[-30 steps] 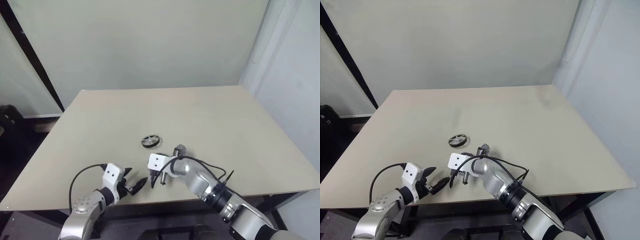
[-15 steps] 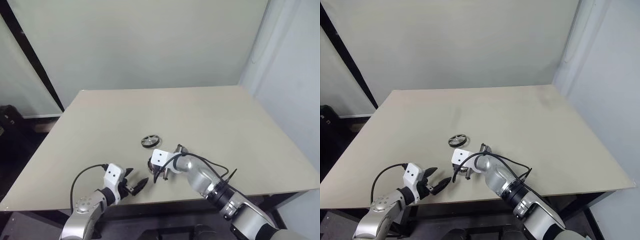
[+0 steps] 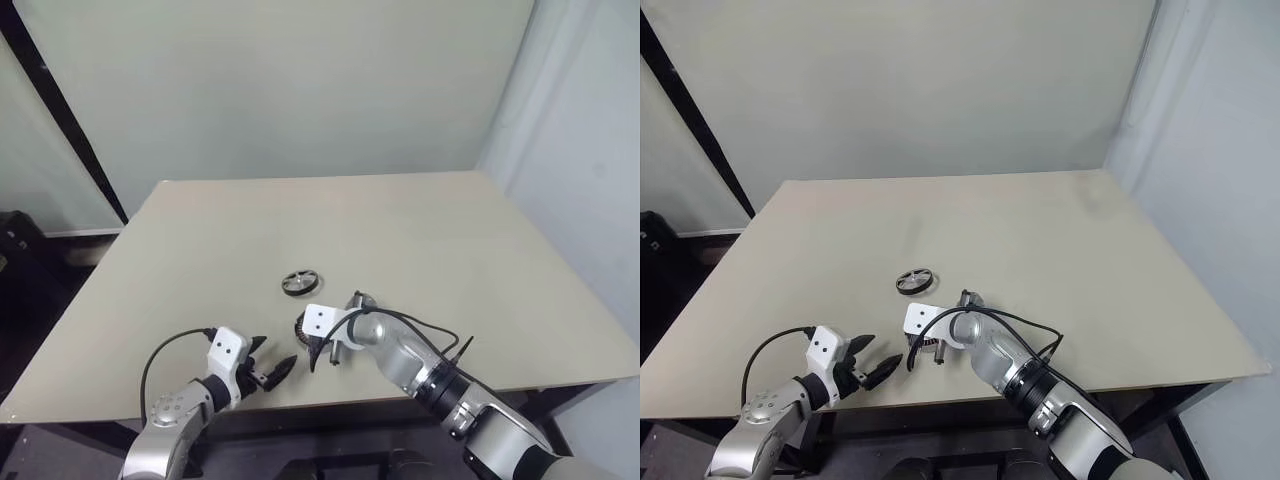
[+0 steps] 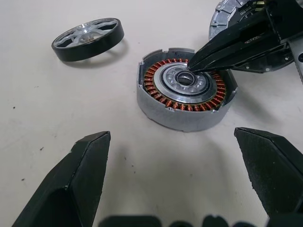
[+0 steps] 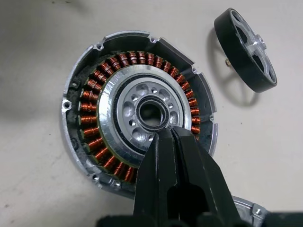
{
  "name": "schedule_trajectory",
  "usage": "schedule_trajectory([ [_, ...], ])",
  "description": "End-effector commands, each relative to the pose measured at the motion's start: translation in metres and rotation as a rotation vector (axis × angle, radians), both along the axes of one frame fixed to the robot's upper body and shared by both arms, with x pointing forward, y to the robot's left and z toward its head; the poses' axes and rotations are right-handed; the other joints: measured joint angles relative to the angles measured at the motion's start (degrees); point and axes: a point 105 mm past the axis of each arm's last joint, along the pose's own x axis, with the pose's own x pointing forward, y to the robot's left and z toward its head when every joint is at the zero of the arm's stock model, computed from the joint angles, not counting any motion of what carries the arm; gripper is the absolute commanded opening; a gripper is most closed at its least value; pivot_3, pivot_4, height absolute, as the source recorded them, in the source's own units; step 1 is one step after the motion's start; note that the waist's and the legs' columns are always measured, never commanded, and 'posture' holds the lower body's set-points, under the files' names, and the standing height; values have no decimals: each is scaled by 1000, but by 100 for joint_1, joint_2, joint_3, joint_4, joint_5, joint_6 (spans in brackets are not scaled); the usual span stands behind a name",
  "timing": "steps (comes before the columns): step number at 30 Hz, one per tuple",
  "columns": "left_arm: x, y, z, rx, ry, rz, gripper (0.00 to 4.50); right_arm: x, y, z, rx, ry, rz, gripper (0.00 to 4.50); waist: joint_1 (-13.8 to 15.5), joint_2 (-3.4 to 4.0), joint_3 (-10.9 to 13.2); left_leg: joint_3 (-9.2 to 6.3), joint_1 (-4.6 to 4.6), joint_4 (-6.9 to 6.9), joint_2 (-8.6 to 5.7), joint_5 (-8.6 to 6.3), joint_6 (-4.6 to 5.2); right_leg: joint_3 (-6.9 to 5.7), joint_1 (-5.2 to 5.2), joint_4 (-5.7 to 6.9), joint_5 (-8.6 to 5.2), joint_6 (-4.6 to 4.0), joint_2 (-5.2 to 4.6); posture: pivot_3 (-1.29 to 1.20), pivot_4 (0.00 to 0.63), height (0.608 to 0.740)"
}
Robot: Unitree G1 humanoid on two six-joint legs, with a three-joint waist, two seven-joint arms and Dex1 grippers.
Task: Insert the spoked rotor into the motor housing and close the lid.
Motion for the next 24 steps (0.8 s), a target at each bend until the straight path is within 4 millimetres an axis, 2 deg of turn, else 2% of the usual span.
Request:
schedule_trajectory([
  [1, 5, -3, 14, 5, -61, -17, 4500, -7, 12, 7, 49, 9, 37, 19, -2, 0, 0, 1, 1, 0, 0, 0, 0, 0, 0, 0, 0, 0, 0, 0, 0, 740],
  [24, 5, -4, 13, 0, -65, -9, 4500, -11, 28, 13, 196, 7, 41, 19, -193, -2, -2, 0, 9, 0, 9, 0, 0, -2, 0, 6, 0, 0, 5, 0, 0, 740],
])
